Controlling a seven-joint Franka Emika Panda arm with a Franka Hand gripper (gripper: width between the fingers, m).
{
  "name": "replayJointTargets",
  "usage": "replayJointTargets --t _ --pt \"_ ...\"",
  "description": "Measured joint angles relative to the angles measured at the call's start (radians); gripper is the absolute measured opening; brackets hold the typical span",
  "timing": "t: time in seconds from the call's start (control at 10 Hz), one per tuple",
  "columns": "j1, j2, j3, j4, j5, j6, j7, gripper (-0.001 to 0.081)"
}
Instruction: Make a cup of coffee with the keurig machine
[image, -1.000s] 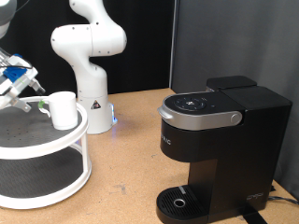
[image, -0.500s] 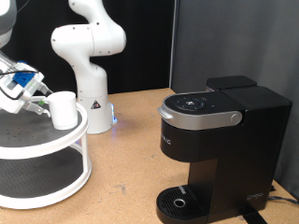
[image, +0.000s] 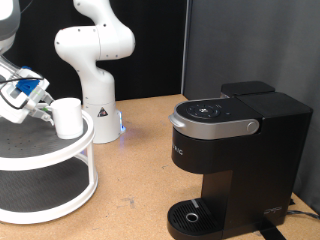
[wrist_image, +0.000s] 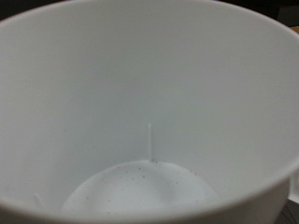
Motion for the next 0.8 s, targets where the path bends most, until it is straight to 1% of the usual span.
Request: replayJointTargets --t 0.1,0.2,0.3,0.4,0.5,0.8 --pt "0.0 0.0 0.0 -0.002 0.0 0.003 0.002 0.058" --pt "0.0 0.0 0.0 -0.002 0.0 0.007 0.005 0.0397" --pt "-0.001 0.0 0.0 -0.002 0.0 0.01 0.014 0.0261" --pt "-0.002 0.0 0.0 -0.002 0.0 0.014 0.023 0.0261" --pt "-0.006 -0.001 0.001 -0.002 0.0 0.019 0.032 0.0084" --pt "-0.024 -0.015 0.008 -0.002 0.0 0.02 0.07 0.0073"
